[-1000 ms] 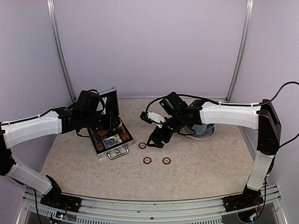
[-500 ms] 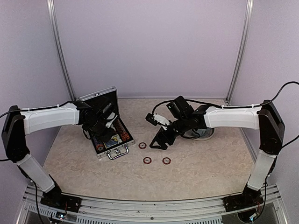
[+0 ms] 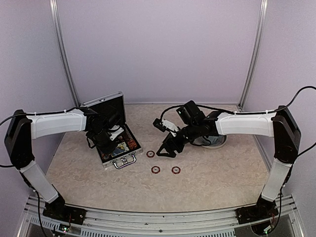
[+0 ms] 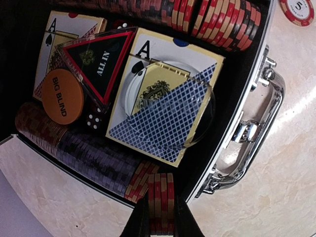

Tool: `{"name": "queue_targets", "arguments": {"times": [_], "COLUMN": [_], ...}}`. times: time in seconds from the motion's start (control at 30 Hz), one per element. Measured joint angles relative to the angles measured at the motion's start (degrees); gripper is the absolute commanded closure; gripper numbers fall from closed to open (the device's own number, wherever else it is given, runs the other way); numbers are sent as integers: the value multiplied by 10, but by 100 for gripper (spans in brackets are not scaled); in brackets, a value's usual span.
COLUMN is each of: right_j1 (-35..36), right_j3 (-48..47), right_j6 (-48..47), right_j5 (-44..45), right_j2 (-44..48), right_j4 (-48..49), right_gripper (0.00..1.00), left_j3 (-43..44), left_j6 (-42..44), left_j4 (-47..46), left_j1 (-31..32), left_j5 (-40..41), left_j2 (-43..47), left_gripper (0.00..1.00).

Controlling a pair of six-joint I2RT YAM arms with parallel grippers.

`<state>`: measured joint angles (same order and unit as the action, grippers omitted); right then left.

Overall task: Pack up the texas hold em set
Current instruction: Place the pile of poker chips in the slot.

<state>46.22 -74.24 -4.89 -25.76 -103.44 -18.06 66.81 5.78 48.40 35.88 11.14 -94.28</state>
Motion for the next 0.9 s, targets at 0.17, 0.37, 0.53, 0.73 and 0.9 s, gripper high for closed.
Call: {"name": "queue_targets", "arguments": {"times": [0.17,0.37,0.53,0.73,0.9], "right_j1": [0,0,0,0,0], "right_j3": [0,0,0,0,-1], "right_j6": [0,0,0,0,0], "right_j5": [-2,-2,-2,-2,-6], "right_j2": [-5,-10,-16,-21,-26], "right_j4": [0,0,0,0,0], "right_gripper": [17,17,17,17,17], "left_j3": [0,-7,-7,-10,-15], "left_j6": [16,25,27,30,34], "left_j4": [0,1,1,1,3], "left_j1": [-2,-7,-17,-17,-18], "left_j5": [-13,-18,-20,-22,-24], "left_j2": [0,0,0,0,0], "left_gripper": [100,100,100,100,100]}}
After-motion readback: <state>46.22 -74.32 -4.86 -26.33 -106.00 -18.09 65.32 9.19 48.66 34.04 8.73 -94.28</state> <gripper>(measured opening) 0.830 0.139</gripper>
